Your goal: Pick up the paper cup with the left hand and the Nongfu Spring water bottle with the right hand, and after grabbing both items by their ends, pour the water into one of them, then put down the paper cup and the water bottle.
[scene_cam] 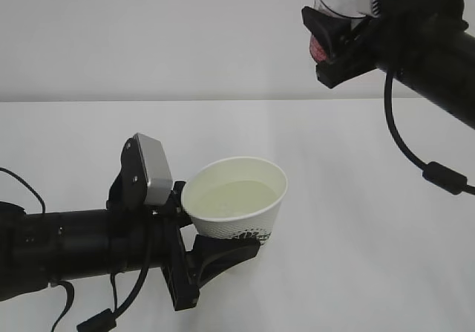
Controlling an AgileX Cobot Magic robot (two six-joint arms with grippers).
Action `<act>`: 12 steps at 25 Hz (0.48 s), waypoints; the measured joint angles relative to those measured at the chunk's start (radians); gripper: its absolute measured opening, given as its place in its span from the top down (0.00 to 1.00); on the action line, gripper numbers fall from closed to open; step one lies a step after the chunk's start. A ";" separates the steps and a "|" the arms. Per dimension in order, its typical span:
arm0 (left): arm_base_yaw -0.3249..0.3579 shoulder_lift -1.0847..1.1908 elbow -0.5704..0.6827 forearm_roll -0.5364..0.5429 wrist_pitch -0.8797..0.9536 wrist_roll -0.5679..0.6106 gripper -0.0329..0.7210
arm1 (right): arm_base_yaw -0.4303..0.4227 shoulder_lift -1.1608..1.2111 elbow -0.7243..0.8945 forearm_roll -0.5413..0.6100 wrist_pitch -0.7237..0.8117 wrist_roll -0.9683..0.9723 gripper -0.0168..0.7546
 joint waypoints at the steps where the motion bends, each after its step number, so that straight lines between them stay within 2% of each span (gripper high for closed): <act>1: 0.000 0.000 0.000 0.000 0.000 0.000 0.32 | 0.000 0.000 0.000 0.010 0.004 0.009 0.36; 12: 0.000 0.000 0.000 0.000 0.008 0.000 0.32 | 0.000 0.000 0.000 0.045 0.009 0.025 0.37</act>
